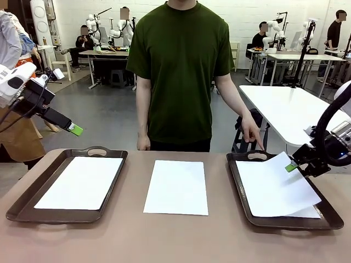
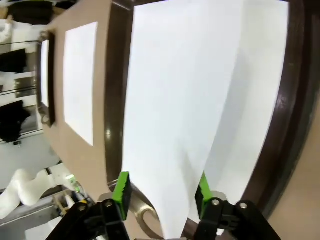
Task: Sort the A4 documents.
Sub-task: Place the A4 Paper in the designated Handle tray.
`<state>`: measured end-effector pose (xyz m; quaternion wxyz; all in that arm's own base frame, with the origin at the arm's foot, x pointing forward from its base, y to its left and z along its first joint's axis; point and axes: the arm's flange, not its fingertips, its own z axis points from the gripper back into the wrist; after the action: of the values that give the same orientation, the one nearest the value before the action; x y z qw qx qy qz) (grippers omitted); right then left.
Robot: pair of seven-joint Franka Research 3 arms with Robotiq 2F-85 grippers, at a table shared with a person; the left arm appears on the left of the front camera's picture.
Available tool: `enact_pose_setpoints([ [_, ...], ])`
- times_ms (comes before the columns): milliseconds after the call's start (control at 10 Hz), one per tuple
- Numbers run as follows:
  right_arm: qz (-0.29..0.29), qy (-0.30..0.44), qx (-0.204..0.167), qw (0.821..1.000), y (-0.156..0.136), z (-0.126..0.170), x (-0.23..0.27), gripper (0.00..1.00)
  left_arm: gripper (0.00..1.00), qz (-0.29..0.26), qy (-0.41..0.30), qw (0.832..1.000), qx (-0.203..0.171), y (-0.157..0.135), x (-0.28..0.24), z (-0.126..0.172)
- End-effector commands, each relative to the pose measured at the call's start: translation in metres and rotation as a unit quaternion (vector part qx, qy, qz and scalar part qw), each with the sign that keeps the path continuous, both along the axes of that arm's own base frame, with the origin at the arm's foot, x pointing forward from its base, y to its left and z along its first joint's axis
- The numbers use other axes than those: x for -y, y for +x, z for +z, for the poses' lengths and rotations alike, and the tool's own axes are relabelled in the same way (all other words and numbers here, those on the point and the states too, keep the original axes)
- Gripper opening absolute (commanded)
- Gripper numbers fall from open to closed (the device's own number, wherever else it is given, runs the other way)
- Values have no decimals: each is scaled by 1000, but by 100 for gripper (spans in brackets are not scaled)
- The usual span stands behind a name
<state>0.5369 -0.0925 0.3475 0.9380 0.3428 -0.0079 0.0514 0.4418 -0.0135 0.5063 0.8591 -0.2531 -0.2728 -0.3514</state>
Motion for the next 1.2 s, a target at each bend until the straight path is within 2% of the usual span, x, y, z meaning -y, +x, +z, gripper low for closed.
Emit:
enact_pose_setpoints([
  [0, -14, -71, -10, 997, -7, -3, -4, 79, 100, -5, 7, 1000, 7, -1, 0, -1],
  [100, -19, -87, -8, 996, -7, 0, -2, 92, 100, -5, 7, 1000, 7, -1, 0, -1],
  [200, -24, -91, -4, 996, -7, 3, 0, 98, 100, -5, 7, 1000, 7, -1, 0, -1],
  [300, -26, -94, -2, 995, -7, 5, 1, 100, 100, -5, 7, 1000, 7, -1, 0, -1],
  [700, -21, -86, -10, 996, -5, 9, -9, 100, 100, -5, 7, 1000, 7, -1, 0, -1],
  [800, -17, -83, 5, 996, -2, 7, 6, 100, 100, -5, 7, 1000, 7, -1, 0, -1],
  [1100, -17, -83, 5, 996, -2, 7, 6, 100, 100, -5, 7, 1000, 7, -1, 0, -1],
])
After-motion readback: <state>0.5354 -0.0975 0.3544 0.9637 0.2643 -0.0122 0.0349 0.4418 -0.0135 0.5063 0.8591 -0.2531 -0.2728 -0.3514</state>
